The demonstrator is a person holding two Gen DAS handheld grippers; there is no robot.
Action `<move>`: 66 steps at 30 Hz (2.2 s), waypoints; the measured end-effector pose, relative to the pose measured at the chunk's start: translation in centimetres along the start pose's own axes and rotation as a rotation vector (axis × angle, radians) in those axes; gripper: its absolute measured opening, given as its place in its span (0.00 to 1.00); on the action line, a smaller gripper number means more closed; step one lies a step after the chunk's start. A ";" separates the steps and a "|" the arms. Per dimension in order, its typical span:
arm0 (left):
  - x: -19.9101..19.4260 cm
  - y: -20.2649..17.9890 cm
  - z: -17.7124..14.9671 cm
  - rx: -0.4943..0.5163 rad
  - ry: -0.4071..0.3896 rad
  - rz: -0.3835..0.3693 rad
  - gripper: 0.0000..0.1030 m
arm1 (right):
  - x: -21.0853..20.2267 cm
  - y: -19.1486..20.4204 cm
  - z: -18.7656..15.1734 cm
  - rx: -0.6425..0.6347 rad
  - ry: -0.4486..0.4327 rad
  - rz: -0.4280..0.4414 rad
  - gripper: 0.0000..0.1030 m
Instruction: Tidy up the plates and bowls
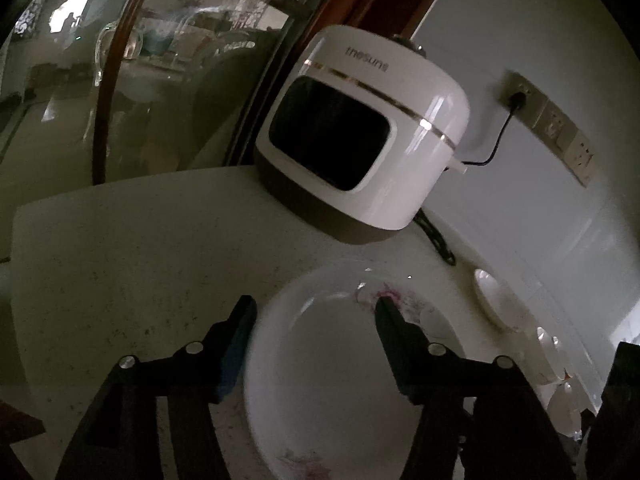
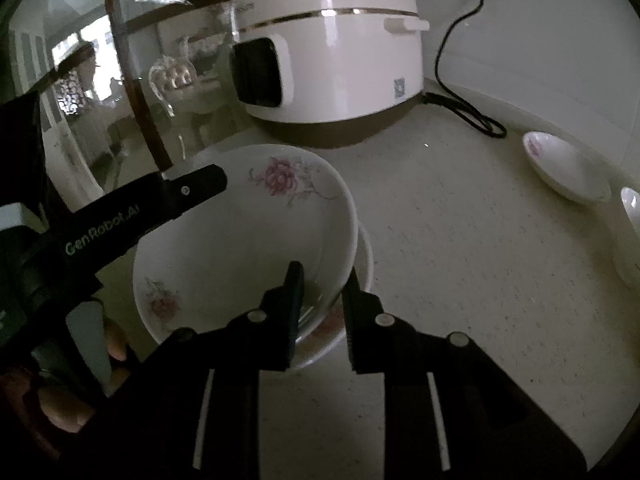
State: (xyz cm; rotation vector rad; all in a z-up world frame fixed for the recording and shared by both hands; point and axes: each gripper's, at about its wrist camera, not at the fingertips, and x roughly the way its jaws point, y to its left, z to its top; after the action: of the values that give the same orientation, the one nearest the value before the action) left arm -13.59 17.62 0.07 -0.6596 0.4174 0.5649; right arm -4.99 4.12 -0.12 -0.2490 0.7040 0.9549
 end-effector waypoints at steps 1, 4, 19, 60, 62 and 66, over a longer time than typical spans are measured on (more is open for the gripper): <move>-0.1 -0.1 0.0 0.007 -0.002 -0.002 0.62 | 0.0 0.0 0.0 -0.004 -0.003 -0.009 0.22; -0.4 -0.2 -0.1 0.019 -0.017 -0.007 0.64 | -0.3 0.1 0.0 -0.020 -0.009 -0.047 0.23; -1.4 0.0 -0.1 0.001 -0.080 -0.031 0.80 | 0.0 0.4 0.2 -0.054 -0.015 -0.075 0.66; 15.7 -24.2 -1.2 0.371 0.284 -0.136 0.90 | -3.7 -19.8 -2.4 0.711 -0.018 -0.269 0.76; 17.1 -23.9 -1.6 0.359 0.301 -0.148 0.90 | -3.9 -20.0 -2.5 0.726 -0.020 -0.256 0.76; 18.3 -24.1 -1.9 0.393 0.289 -0.157 0.90 | -4.0 -19.7 -2.3 0.717 -0.027 -0.245 0.76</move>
State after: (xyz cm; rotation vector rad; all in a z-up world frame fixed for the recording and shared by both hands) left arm 14.85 7.09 -0.02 -0.3896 0.7195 0.2262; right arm 8.54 -10.84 -1.28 0.3048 0.9217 0.4281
